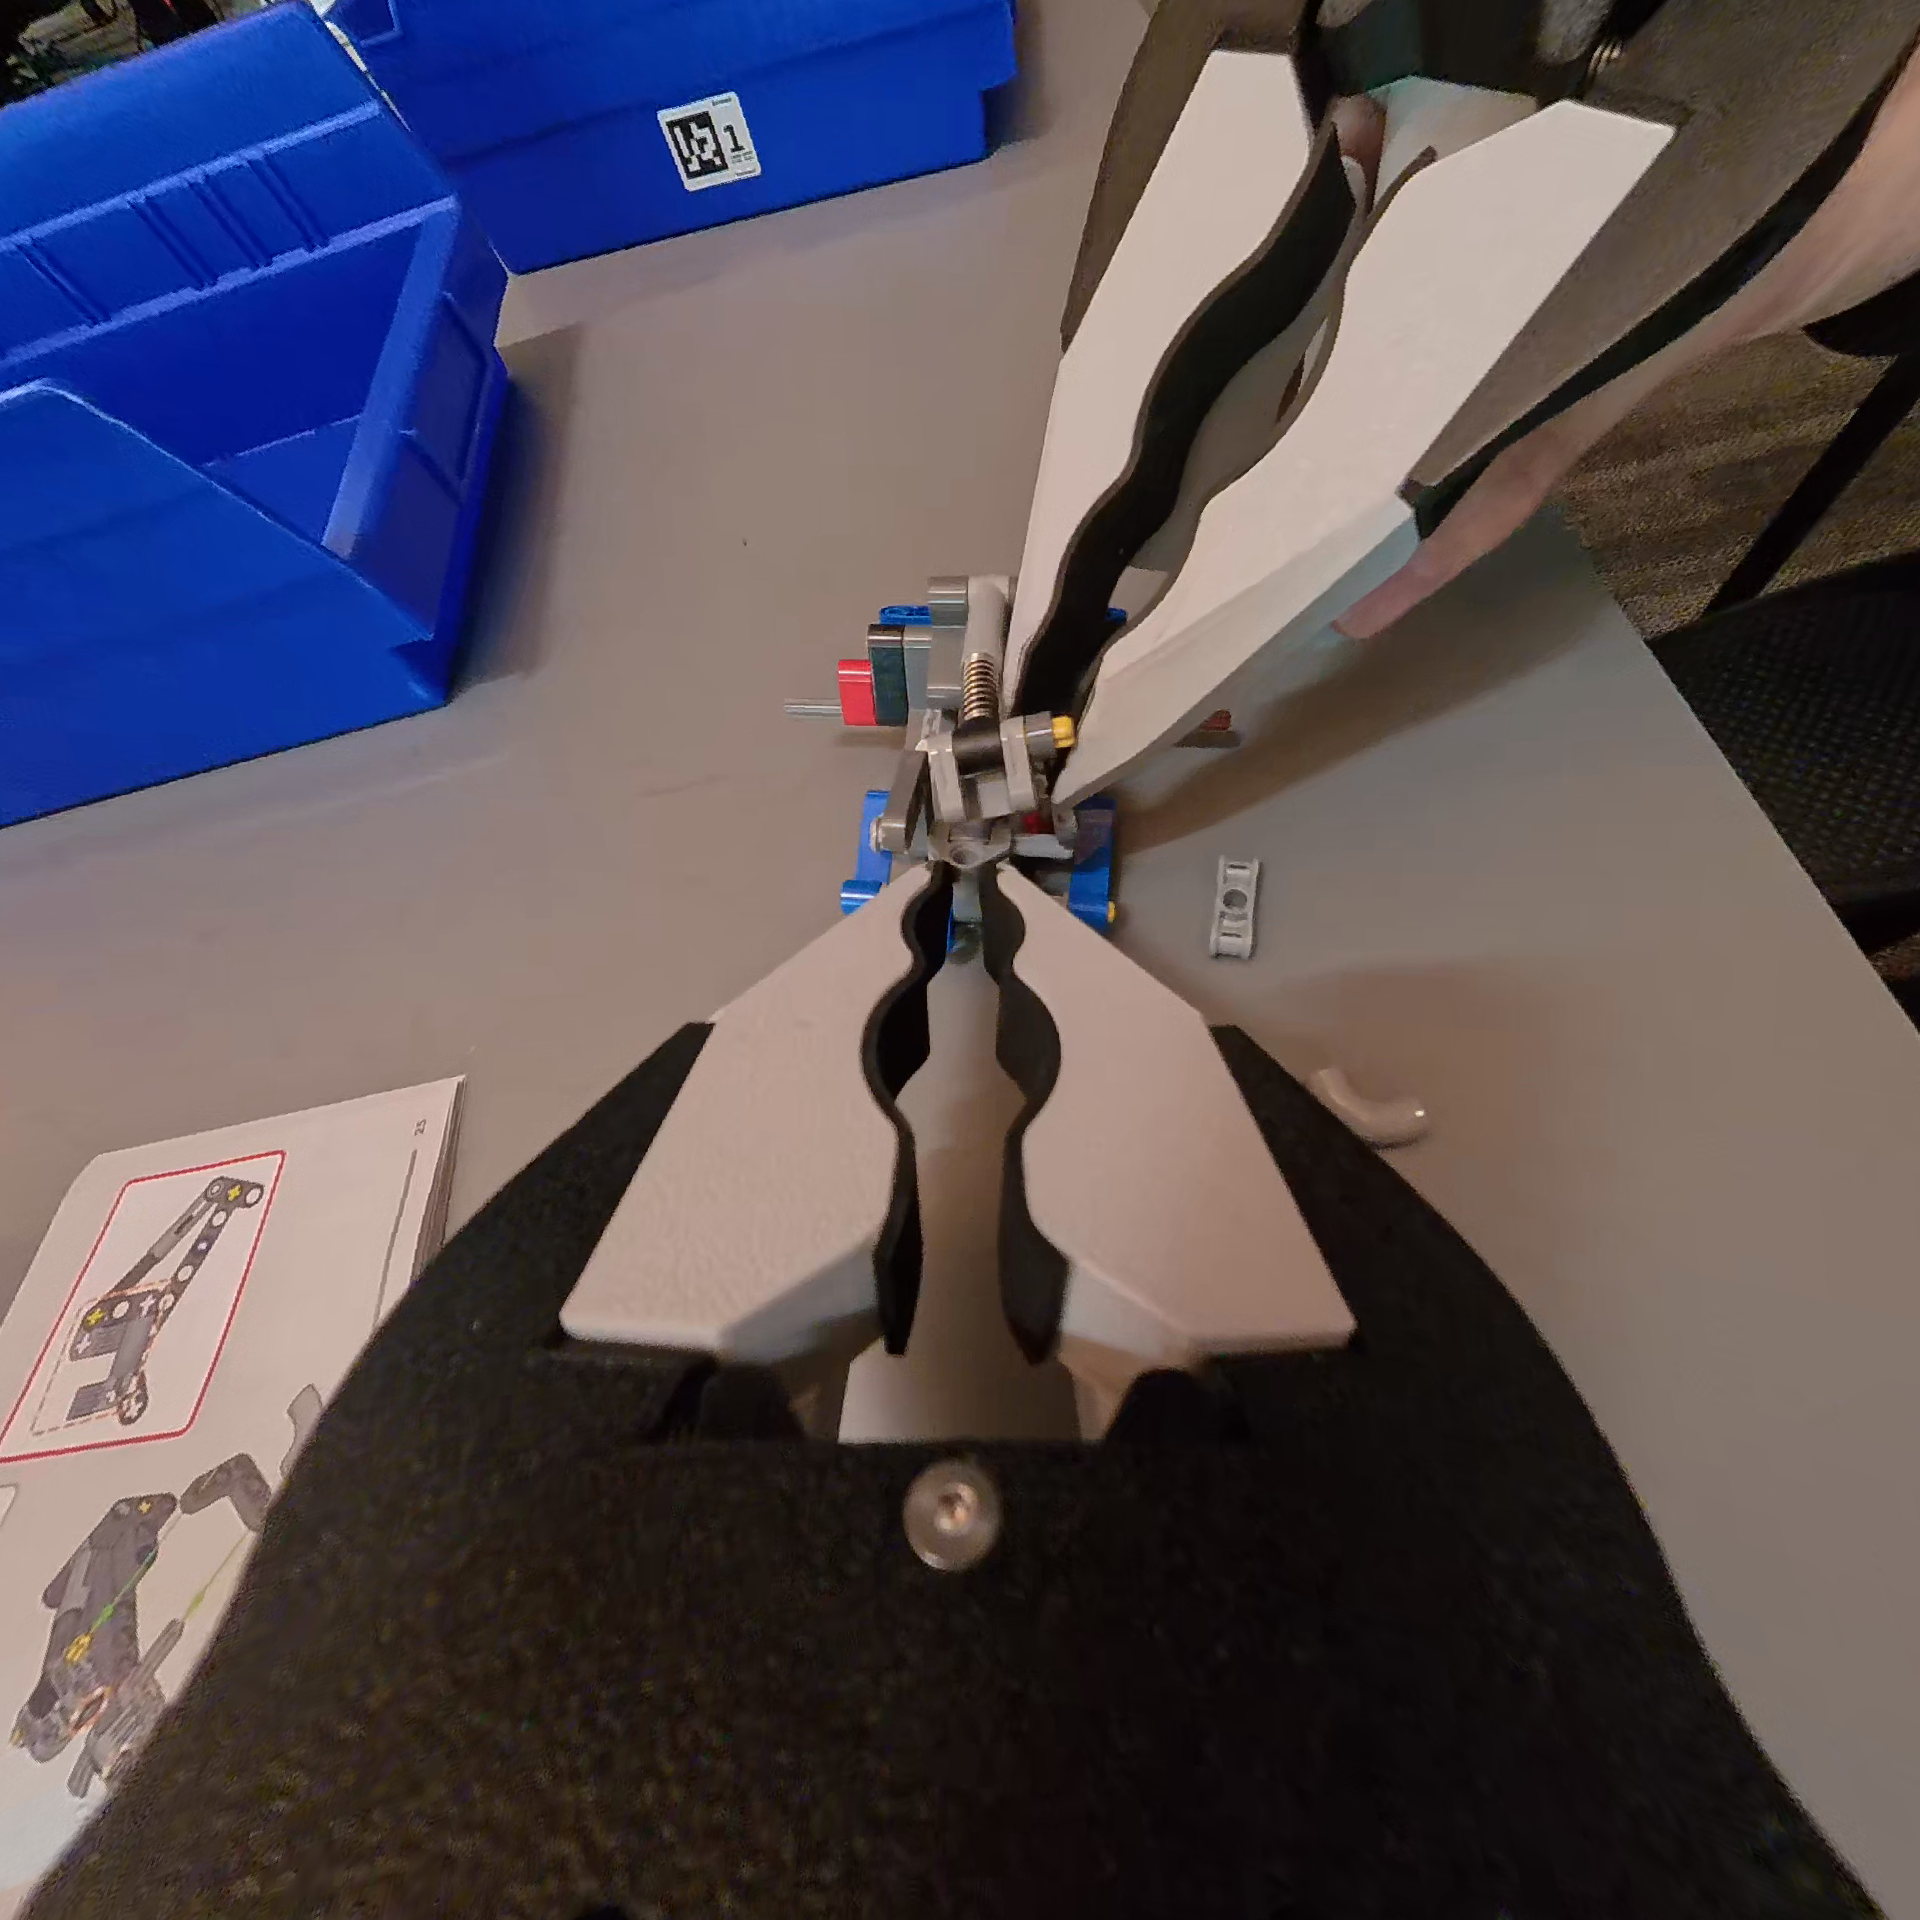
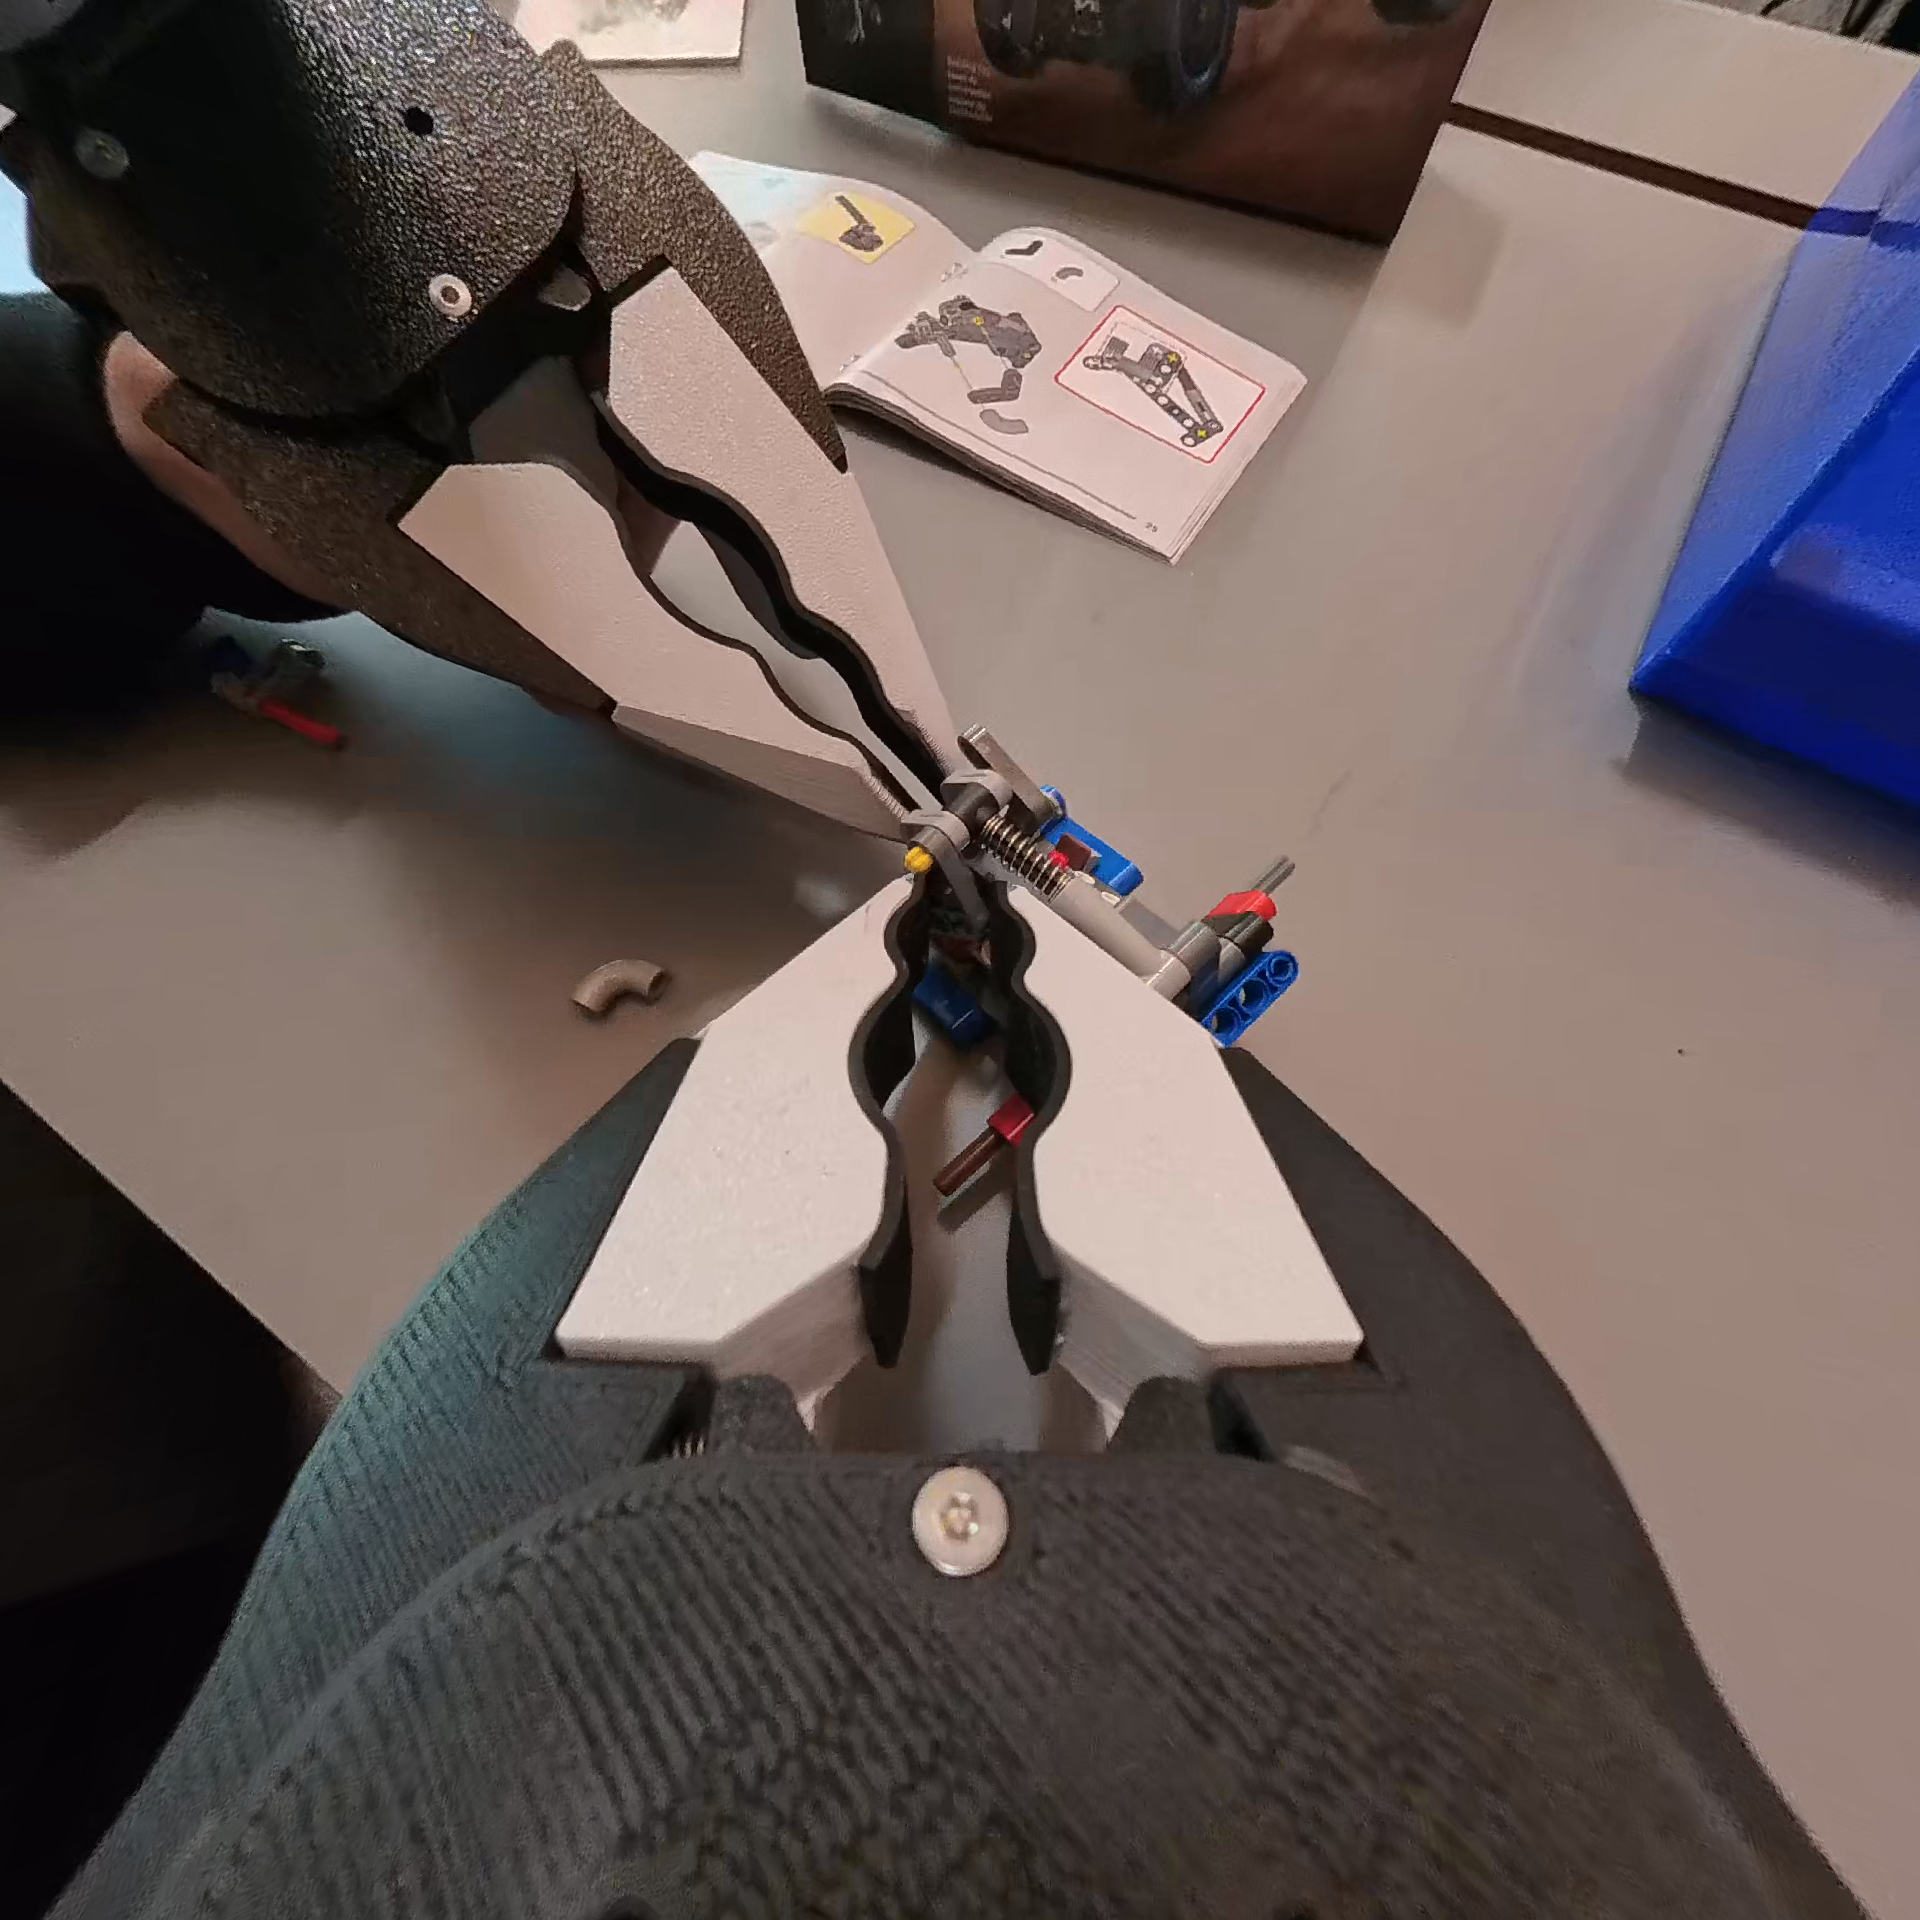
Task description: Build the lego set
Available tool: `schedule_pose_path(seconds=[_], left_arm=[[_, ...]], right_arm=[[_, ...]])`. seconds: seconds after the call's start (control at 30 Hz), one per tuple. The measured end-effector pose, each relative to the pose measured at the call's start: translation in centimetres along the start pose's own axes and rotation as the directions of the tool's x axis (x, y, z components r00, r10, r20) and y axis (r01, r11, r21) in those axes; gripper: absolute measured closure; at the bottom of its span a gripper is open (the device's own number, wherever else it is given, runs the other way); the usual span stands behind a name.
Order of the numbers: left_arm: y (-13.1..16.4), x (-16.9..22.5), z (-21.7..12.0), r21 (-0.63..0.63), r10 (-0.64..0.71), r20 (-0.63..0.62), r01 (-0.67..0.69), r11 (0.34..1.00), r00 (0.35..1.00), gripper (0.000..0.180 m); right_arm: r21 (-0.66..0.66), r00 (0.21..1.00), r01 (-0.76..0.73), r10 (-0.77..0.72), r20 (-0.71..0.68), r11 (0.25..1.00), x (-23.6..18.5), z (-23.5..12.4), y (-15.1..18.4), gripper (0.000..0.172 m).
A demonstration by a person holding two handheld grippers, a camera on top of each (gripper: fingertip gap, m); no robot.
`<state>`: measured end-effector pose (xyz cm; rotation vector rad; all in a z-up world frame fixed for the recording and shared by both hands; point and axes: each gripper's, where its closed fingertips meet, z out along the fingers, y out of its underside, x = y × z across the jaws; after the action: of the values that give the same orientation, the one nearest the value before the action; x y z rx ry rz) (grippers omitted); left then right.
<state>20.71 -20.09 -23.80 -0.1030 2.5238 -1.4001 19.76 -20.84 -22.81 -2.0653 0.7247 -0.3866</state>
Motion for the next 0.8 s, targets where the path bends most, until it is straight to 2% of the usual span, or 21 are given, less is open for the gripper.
schedule_pose_path(seconds=[0.23,0.3,0.43,0.53,0.8], left_arm=[[-0.3,0.1,0.2,0.004,-0.005,0.01,0.005,1.0,1.0,0.179],[-0.3,0.0,0.3,0.006,-0.021,0.009,0.021,1.0,1.0,0.18],[0.1,0.3,0.4,-0.024,0.001,0.006,-0.001,1.0,1.0,0.18],[0.3,0.3,0.6,-0.043,0.009,0.011,-0.009,0.999,1.0,0.18],[0.1,0.7,0.5,-0.022,0.018,-0.01,-0.018,1.0,1.0,0.179]], right_arm=[[-0.015,1.0,0.016,-0.016,0.017,1.0,0.0,-0.3,0.3,0.165],[-0.063,0.999,0.041,-0.039,0.026,0.997,-0.1,-0.2,1.1,0.164],[-0.002,0.998,0.059,-0.059,-0.018,0.998,-0.2,-0.4,-0.1,0.166],[0.002,0.999,0.047,-0.047,-0.019,0.999,0.0,0.0,0.2,0.166],[0.059,0.999,0.001,-0.004,0.049,0.998,0.1,-0.2,0.4,0.167]])
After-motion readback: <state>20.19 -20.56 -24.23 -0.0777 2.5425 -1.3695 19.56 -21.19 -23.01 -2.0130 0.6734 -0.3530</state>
